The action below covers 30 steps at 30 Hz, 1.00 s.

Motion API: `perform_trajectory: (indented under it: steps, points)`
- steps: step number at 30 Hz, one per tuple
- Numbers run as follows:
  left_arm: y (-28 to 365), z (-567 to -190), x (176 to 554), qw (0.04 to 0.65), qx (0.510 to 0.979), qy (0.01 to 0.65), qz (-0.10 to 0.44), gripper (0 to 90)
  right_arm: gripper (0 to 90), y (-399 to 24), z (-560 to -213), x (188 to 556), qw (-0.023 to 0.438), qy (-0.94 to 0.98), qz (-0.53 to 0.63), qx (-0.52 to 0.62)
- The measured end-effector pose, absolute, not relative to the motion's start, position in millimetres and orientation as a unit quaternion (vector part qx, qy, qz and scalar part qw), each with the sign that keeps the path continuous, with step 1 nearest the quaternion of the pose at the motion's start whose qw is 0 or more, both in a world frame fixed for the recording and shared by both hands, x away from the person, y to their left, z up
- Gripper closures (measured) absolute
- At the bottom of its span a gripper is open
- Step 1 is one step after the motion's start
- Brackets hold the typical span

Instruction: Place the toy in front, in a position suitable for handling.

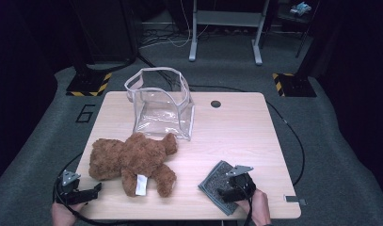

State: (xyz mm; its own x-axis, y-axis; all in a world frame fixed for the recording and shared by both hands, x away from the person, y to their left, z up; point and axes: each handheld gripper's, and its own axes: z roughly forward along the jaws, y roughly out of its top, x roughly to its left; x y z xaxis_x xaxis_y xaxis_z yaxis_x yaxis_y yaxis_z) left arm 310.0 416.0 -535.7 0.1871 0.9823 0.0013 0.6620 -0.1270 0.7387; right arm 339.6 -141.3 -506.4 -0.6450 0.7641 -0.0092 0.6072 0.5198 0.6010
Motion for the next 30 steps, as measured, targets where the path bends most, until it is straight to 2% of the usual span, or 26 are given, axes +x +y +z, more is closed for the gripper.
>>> perform_trajectory:
  steps: [18,24,30]
  points:
    - [415.8,-535.7,309.5,0.31,0.703,0.586,0.258,0.0,65.2,-147.7,-505.6,340.3,0.135,0.851,0.292,0.414]
    - [415.5,-535.7,309.7,0.311,0.702,0.587,0.257,0.0,73.6,-147.3,-505.1,339.9,0.141,0.846,0.293,0.423]
    - [415.5,-535.7,309.6,0.311,0.701,0.588,0.257,0.0,77.0,-147.5,-503.0,340.7,0.146,0.848,0.291,0.418]
